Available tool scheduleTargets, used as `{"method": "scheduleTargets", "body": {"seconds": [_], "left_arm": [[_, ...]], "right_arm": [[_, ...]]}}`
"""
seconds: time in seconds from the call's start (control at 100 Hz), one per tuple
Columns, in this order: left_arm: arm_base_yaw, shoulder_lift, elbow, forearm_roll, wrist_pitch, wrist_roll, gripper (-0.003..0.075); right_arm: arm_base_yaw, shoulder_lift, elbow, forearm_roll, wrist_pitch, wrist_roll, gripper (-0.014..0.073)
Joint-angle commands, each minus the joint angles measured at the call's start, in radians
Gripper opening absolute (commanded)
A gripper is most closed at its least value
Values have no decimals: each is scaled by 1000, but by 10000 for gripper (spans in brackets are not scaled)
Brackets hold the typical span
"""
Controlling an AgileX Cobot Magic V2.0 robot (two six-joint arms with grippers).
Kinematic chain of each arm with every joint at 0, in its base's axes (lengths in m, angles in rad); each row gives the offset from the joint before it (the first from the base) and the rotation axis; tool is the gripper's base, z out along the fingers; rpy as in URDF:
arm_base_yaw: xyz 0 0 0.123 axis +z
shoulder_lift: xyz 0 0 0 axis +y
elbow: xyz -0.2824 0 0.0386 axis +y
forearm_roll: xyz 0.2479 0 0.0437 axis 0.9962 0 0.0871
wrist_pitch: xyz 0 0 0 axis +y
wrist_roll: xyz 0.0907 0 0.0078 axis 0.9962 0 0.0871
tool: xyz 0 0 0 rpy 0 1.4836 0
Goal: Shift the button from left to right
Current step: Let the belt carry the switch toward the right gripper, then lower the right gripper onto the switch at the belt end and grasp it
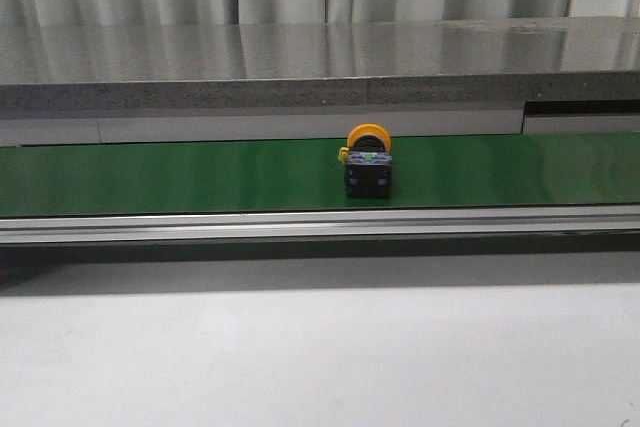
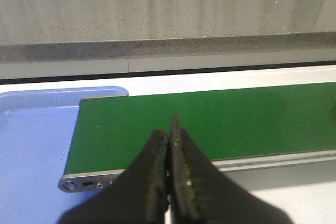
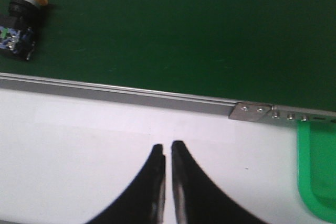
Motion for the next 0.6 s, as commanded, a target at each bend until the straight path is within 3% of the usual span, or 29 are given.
{"method": "scheduleTargets", "body": {"seconds": [0.0, 0.14, 0.23, 0.59], "left_arm": [[1, 6, -27, -6, -84, -10, -20], [1, 6, -27, -6, -84, -10, -20], [1, 6, -27, -6, -84, -10, -21], [1, 6, -27, -6, -84, -10, -20]], "right_arm": [[3, -7, -36, 20, -64, -1, 191], [3, -7, -36, 27, -92, -1, 417], [3, -7, -36, 52, -123, -1, 505], [8, 69, -36, 89, -187, -1, 530]]}}
